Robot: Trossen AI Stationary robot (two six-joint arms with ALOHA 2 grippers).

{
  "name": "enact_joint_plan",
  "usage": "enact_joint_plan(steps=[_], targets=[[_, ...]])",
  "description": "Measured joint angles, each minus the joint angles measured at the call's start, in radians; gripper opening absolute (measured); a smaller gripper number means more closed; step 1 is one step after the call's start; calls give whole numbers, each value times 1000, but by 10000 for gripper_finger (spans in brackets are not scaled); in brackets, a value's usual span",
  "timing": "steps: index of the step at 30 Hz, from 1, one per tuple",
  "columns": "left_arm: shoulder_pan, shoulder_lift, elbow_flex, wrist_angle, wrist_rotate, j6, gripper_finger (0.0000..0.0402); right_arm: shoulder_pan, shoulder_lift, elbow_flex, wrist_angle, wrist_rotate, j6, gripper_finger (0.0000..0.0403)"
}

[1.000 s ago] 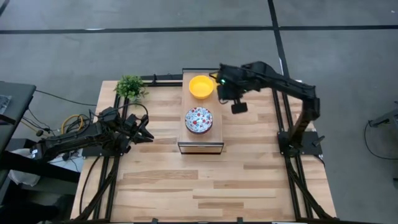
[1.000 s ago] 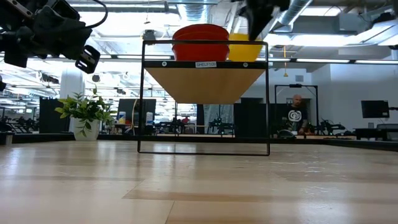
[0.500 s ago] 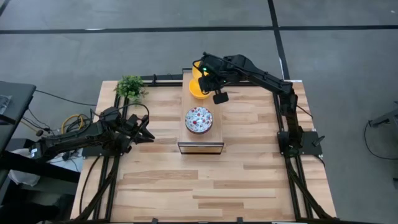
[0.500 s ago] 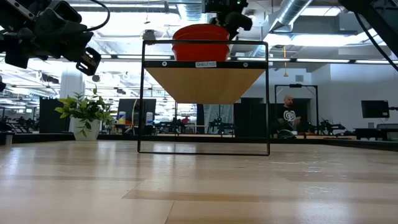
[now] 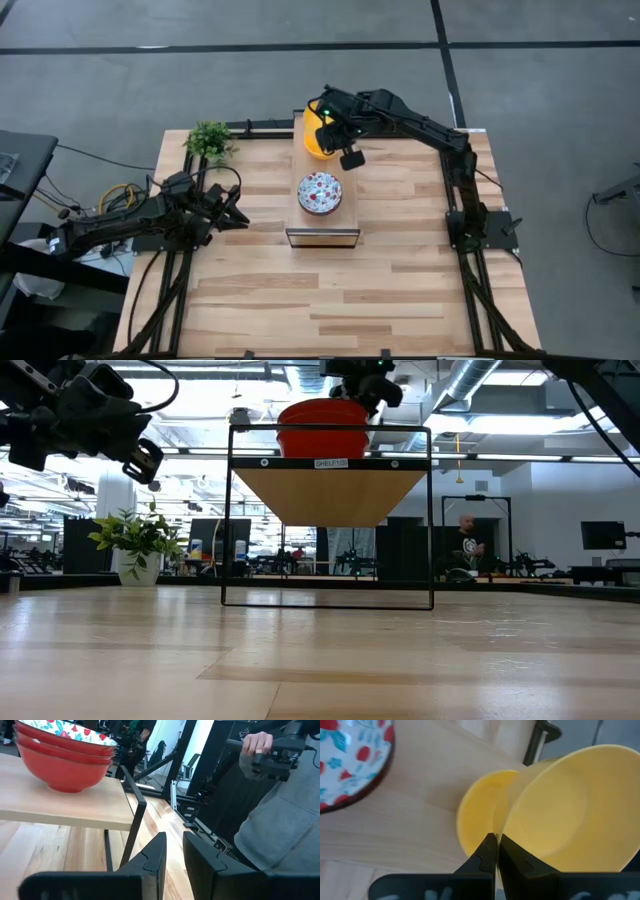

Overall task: Pick & Place Mini bowls
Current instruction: Stack the yellow bowl on the yellow bowls on the shelf

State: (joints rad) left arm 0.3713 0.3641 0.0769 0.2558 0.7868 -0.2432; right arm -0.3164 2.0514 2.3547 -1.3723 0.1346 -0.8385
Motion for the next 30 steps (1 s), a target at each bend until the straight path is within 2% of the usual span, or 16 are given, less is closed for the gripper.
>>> enact_joint_plan(steps=[5, 17, 30], targets=[[0, 0, 0, 0, 0, 0, 63, 0, 0, -12, -2, -61, 8, 0], [0, 0, 0, 0, 0, 0, 63, 0, 14, -52, -14, -85, 27, 0], [0, 5, 0, 0, 0, 1, 63, -5, 58, -54, -31, -49, 27, 0]])
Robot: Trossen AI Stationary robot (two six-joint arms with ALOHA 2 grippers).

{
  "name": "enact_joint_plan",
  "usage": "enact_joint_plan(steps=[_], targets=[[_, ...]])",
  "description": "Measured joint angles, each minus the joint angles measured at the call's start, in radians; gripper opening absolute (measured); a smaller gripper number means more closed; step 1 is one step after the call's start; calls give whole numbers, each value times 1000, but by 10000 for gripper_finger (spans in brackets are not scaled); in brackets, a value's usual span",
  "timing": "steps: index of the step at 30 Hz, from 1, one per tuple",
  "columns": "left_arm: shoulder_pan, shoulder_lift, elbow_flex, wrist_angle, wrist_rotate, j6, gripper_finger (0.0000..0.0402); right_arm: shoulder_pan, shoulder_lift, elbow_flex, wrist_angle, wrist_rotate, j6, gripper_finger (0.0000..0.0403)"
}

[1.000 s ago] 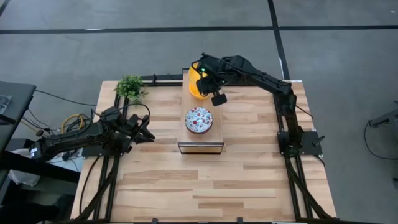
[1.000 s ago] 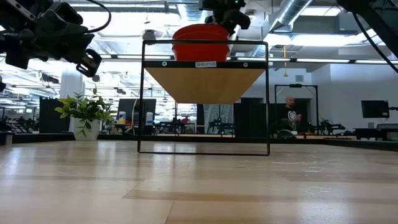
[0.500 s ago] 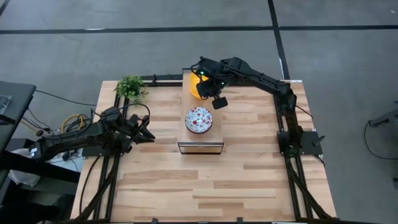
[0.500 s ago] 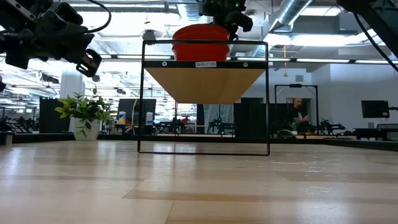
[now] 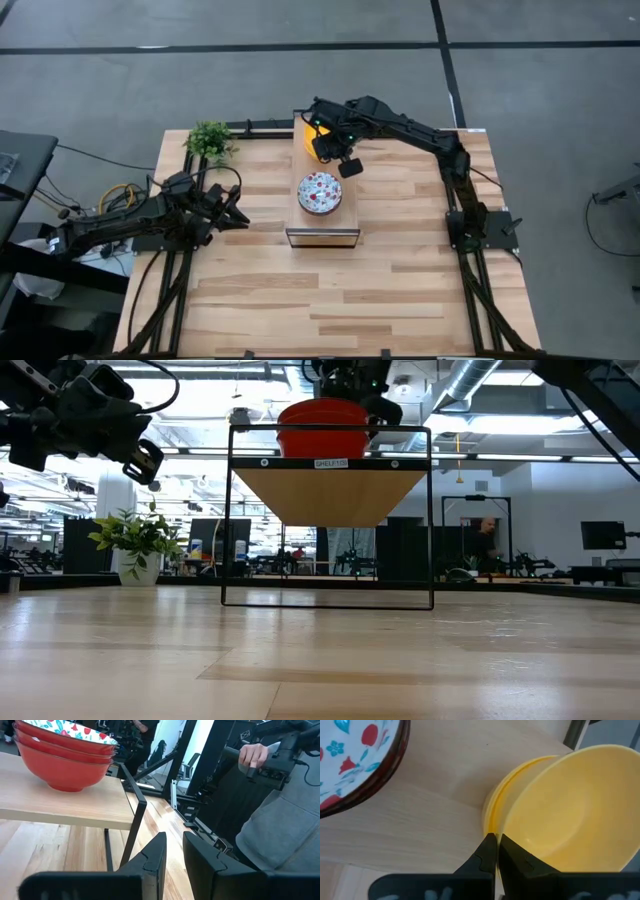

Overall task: Pick & Place Mini bowls
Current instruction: Stack the yellow bowl on the yellow bowls on the shelf

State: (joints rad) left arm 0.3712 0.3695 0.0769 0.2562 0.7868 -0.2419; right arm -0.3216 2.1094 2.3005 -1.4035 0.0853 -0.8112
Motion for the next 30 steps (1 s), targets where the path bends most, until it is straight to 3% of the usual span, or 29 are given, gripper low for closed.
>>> enact_joint_plan(steps=[16, 26, 30], targets=[[0, 0, 0, 0, 0, 1, 63, 7, 0, 0, -6, 26, 0, 5], [0, 0, 0, 0, 0, 1, 63, 17, -1, 0, -5, 29, 0, 62], [0, 0, 0, 0, 0, 1, 63, 34, -4, 5, -2, 90, 0, 77]])
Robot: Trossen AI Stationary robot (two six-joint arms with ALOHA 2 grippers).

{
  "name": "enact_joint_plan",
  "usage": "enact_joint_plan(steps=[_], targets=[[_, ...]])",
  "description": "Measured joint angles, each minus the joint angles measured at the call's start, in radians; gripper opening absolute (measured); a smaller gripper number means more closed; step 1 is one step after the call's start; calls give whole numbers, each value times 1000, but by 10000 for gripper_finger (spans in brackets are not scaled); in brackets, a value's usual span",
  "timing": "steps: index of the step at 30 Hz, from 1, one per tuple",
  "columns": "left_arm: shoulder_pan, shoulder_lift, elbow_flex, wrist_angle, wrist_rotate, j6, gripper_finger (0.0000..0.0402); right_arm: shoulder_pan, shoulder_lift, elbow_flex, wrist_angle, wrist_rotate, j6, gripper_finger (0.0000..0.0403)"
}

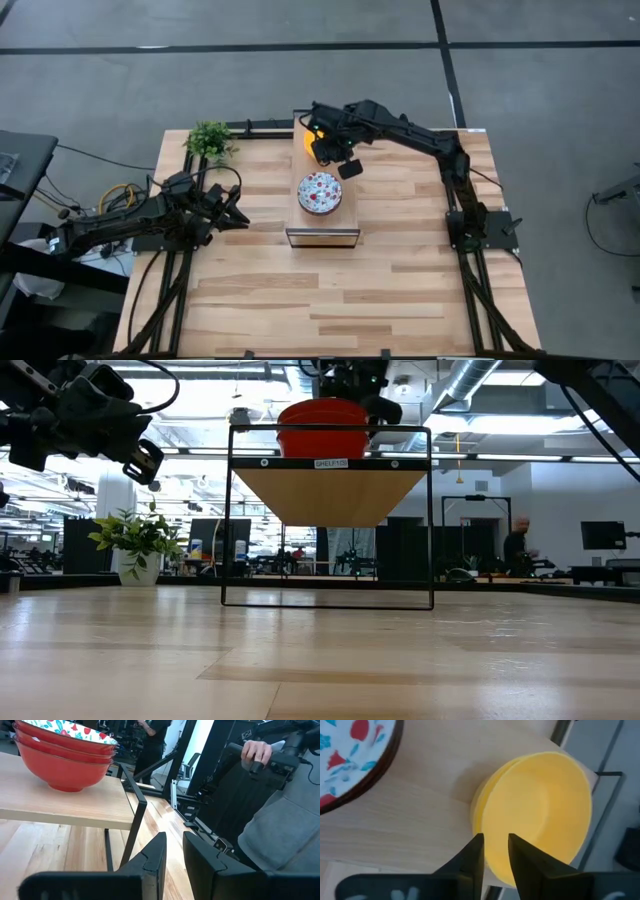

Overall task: Pick & Place Mini bowls
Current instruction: Stack the yellow bowl on the yellow bowls on the shelf, then return to Home Position

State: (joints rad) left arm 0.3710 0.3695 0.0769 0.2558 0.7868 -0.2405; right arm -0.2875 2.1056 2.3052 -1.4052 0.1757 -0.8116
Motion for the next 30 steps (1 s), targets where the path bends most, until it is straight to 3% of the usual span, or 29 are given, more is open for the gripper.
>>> enact_joint_plan(steps=[9, 14, 16, 24, 30], targets=[[0, 0, 0, 0, 0, 50, 63, 39, 0, 51, -1, 63, 0, 83], [0, 0, 0, 0, 0, 49, 63, 61, -28, 48, 0, 234, 21, 81], [0, 0, 0, 0, 0, 49, 63, 55, -49, 47, -31, 256, 78, 74], [0, -1, 0, 0, 0, 51, 63, -82, -179, 46, -162, -52, 419, 6], [0, -1, 0, 0, 20, 49, 63, -120, -299, 46, -150, -71, 443, 2]])
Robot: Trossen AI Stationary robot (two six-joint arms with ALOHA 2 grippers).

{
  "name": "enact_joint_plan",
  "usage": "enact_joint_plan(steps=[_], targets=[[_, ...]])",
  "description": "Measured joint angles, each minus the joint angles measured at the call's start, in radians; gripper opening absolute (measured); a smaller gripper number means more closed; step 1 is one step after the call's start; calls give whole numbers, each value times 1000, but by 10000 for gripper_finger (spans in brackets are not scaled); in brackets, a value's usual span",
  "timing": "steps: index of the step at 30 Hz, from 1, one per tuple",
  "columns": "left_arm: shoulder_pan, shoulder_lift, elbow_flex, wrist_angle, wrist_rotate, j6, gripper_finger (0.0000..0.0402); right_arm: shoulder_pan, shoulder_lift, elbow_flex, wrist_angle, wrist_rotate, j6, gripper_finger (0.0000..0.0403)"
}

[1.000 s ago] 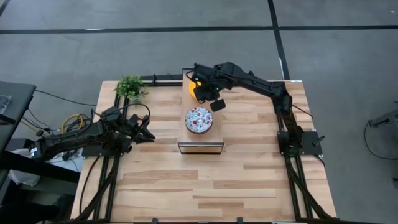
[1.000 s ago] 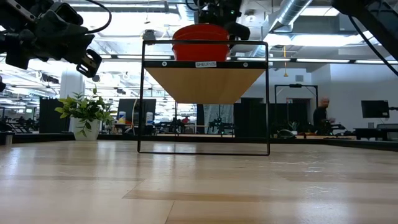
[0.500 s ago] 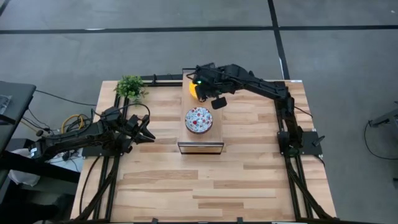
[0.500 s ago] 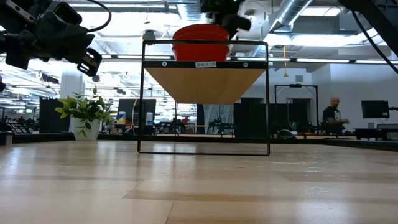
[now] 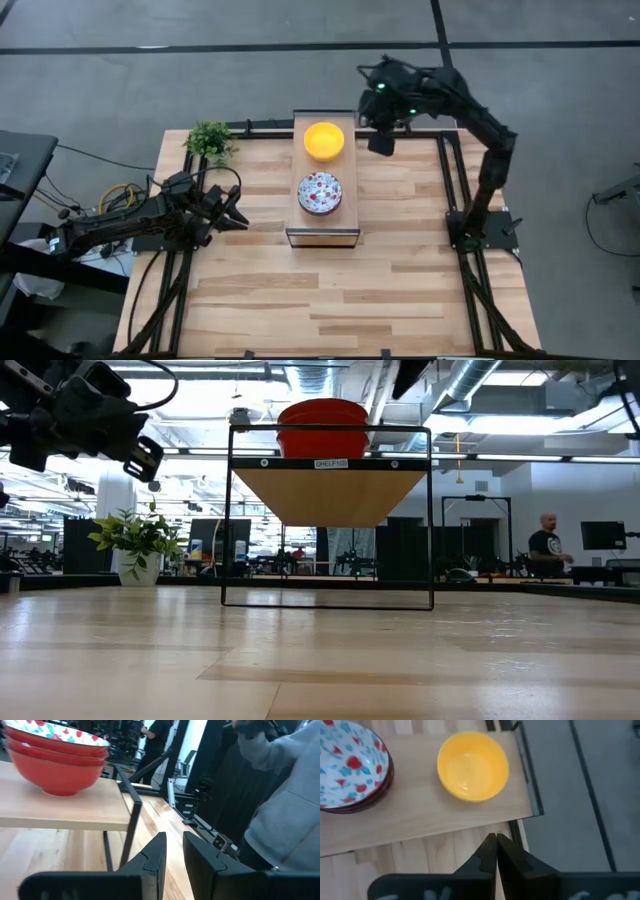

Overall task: Pick & Place Mini bowls
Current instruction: Return to Home Position

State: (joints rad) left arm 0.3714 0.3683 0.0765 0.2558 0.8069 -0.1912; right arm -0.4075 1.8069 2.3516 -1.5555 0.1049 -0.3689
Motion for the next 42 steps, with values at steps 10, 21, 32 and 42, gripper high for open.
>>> enact_joint_plan(steps=[10, 21, 32, 42], targets=[[0, 0, 0, 13, 57, -3, 63, 0, -100, -1, -11, -1, 53, 0], [0, 0, 0, 67, 56, -27, 63, 81, -212, -525, 407, -130, 82, 0], [0, 0, 0, 102, 55, -79, 63, 107, -433, -916, 676, -135, 210, 0], [0, 0, 0, 113, 55, -78, 63, 107, -765, -1297, 943, -159, 370, 0]])
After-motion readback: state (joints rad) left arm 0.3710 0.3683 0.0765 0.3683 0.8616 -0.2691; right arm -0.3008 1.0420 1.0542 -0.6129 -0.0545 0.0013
